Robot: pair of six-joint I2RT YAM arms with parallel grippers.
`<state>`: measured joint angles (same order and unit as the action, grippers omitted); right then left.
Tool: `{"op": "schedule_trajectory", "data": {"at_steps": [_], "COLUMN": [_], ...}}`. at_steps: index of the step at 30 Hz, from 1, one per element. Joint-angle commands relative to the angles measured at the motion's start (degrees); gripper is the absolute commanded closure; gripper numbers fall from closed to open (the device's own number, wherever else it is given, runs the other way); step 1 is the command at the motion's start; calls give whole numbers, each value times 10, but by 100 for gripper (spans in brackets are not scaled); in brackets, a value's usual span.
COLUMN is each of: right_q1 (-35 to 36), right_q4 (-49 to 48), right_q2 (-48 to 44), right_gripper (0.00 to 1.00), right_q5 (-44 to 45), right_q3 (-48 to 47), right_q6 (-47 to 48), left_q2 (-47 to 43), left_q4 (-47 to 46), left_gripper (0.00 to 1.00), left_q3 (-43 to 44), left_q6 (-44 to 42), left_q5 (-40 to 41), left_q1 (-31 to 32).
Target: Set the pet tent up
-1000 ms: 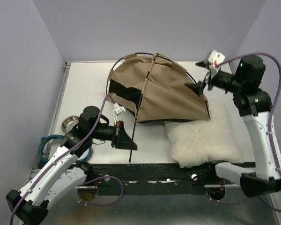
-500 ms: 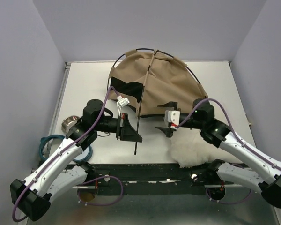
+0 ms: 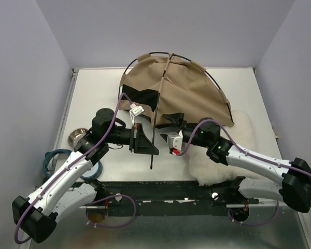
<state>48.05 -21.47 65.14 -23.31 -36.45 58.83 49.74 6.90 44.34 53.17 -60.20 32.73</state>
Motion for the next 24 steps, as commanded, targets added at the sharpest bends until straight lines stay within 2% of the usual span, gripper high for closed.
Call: {"op": "schedule_trajectory", "data": {"at_steps": [1,3,4,9,13,17,24], "right_q1": [13,14,15,15,15,16,24], "right_q4": [-122,-157,-175,-211,-183,-174,-116], "right_q2": [38,55,63,74,47,14,-25], "right_gripper": [8,18,29,99,99,99,99], "right_q5": [34,48,54,58,35,11,-27], "right_q3": [9,5,6,8,16,46,76], "right_q6": [37,37,36,40,43,53,51], "left_q2": [-1,0,-2,-1,-4,12,73], "left_q4": [-38,-39,-40,-39,-40,-16,-90], "left_gripper": [100,100,100,100,100,100,100], "left_q3": [21,18,19,20,29,54,90], "left_q6": [-10,-9,-10,-15,-46,-105,-127], "left_q5": [3,3,1,5,38,113,186], "left_q1": [0,0,0,0,-4,-14,-24]}}
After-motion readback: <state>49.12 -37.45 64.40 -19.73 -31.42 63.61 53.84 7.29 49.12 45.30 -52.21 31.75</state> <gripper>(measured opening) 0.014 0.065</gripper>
